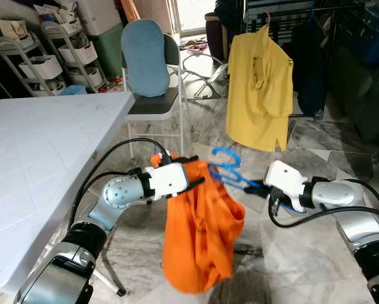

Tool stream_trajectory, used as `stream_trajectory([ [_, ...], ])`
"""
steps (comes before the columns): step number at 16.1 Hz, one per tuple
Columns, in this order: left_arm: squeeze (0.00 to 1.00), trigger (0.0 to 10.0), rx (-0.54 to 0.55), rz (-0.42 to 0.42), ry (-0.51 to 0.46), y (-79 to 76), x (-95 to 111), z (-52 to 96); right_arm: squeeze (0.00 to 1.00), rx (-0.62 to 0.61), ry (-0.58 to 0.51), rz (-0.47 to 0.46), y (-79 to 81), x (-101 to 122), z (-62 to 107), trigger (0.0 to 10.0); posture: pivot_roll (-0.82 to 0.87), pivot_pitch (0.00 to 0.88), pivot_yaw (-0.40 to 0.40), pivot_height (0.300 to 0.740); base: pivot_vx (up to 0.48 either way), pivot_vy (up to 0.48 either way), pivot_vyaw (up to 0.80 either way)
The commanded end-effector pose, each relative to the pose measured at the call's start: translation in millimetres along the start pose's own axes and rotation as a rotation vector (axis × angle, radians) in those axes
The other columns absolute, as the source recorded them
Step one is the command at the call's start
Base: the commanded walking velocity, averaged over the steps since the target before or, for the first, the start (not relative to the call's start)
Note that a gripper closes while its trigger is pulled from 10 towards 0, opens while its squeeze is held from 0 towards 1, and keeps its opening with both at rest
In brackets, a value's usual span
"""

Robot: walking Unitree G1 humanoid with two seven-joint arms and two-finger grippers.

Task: Hang hanger

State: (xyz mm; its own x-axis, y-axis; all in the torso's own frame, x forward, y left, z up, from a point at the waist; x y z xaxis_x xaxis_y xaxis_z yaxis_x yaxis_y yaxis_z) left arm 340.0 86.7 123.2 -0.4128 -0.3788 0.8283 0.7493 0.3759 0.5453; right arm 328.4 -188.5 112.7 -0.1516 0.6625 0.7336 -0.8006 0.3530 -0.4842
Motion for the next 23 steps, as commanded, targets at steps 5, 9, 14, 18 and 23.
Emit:
stream_trajectory([
  [5, 1.00, 10.0, 0.171, 0.101, -0.009, 5.2, -9.1, 9.1, 0.00, -0.087, -0.060, -0.030, -1.5, 11.2, -2.7, 0.0, -0.18, 0.000, 0.175, 0.740, 0.000, 0.000, 0.00],
  [9, 1.00, 10.0, 0.171, 0.101, -0.009, 5.2, -9.1, 9.1, 0.00, -0.087, -0.060, -0.030, -1.5, 11.2, -2.7, 0.0, -0.18, 0.000, 0.175, 0.740, 0.000, 0.000, 0.00],
  [14, 1.00, 10.0, 0.171, 0.101, -0.009, 5.2, -9.1, 9.1, 0.00, -0.087, -0.060, -0.030, -1.5, 11.2, -2.7, 0.0, -0.18, 0.000, 0.175, 0.740, 0.000, 0.000, 0.00],
  [18, 1.00, 10.0, 0.171, 0.101, -0.009, 5.2, -9.1, 9.1, 0.00, -0.087, -0.060, -0.030, -1.5, 11.2, -2.7, 0.0, -0.18, 0.000, 0.175, 0.740, 0.000, 0.000, 0.00],
  [23, 1.00, 10.0, 0.713, 0.595, 0.010, 38.8, -43.3, 34.1, 0.00, -0.315, -0.135, -0.162, -18.7, 29.1, -15.9, 0.0, -0.17, 0.000, 0.166, 0.740, 0.000, 0.000, 0.00],
])
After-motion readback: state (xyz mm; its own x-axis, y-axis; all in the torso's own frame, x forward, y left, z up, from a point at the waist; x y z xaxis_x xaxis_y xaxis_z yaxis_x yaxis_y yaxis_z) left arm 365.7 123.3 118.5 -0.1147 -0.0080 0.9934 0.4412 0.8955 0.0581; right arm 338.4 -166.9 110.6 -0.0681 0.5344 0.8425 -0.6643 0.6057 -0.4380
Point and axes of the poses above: a point about 5 cm out from each wrist's last joint towards the gripper, its own z axis pointing back from the gripper into the wrist, its own x axis along the axis of the wrist's last joint, y = z × x, the point moved 2 cm from there along -z, pointing out of the wrist towards the gripper, and after that the axes turned 7 degrees about z, right-handed, at the moved point
